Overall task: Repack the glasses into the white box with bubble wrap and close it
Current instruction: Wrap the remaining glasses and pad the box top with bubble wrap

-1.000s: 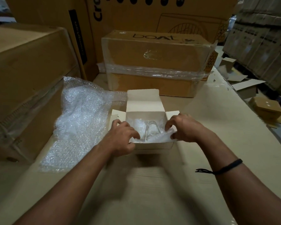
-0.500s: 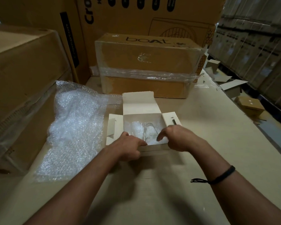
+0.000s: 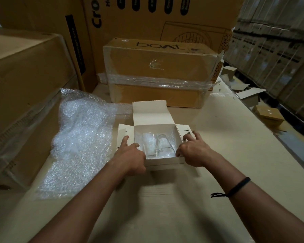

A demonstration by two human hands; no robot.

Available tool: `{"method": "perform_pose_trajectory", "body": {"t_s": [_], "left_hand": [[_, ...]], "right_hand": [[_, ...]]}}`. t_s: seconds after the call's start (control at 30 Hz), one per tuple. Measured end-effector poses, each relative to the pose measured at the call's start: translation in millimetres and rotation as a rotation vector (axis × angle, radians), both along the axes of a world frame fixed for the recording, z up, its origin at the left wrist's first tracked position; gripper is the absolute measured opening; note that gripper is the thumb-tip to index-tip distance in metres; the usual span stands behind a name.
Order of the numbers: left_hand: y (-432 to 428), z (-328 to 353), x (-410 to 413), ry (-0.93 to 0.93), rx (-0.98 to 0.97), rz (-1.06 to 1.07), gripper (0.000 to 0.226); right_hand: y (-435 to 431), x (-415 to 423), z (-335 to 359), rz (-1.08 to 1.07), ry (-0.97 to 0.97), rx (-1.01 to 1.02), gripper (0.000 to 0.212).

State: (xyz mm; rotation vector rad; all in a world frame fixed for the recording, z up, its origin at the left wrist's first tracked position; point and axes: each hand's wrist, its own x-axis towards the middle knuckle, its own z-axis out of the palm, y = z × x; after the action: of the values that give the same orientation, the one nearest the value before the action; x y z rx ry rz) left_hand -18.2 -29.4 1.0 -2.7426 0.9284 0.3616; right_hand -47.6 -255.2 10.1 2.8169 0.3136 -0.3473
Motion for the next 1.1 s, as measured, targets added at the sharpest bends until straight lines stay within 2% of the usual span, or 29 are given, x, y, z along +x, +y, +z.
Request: {"method": "perform_pose_trajectory", "body": {"t_s": [0.07, 0.13, 0.23, 0.37, 0.47, 0.6, 0.73, 0.83, 0.9, 1.0, 1.1], "left_hand": [[-1, 3, 2, 0.028, -0.109, 0.011, 0.04], [-2, 4, 3, 0.048, -0.237, 0.002, 0.047], [-8, 1, 1, 0.084, -0.199, -0.013, 0.05], [-13, -3, 3, 0.141, -0.185, 0.022, 0.049], [-7, 2, 6, 0.059, -0.243, 0.014, 0.044], [7, 3, 7, -0.107, -0.123, 0.005, 0.036], [4, -2, 3, -0.102, -0.017, 0.03, 0.033], [-1, -2, 1, -0.074, -0.014, 0.043, 0.028], [-2, 0, 3, -0.07, -0.092, 0.03, 0.031], [-5, 0, 4, -0.015, -0.202, -0.02, 0.046], [-9, -7, 0, 0.083, -0.175, 0.007, 0.037]], "right_hand": [[3, -1, 4, -0.001, -0.015, 0.015, 0.049], [6, -2, 8, 0.036, -0.076, 0.129, 0.055], [18, -4, 8, 0.065, -0.004, 0.237, 0.063], [26, -2, -5, 0.065, 0.101, 0.179, 0.06], [19, -2, 4, 0.046, 0.099, 0.192, 0.06], [3, -3, 11, 0.024, 0.077, 0.072, 0.048], [5, -6, 4, 0.059, 0.129, -0.094, 0.044], [8, -7, 5, 0.044, 0.145, -0.103, 0.047], [9, -9, 11, 0.037, 0.129, 0.005, 0.053], [17, -13, 16, 0.021, 0.118, 0.275, 0.059], [28, -16, 8, 0.021, 0.167, 0.295, 0.044]]}}
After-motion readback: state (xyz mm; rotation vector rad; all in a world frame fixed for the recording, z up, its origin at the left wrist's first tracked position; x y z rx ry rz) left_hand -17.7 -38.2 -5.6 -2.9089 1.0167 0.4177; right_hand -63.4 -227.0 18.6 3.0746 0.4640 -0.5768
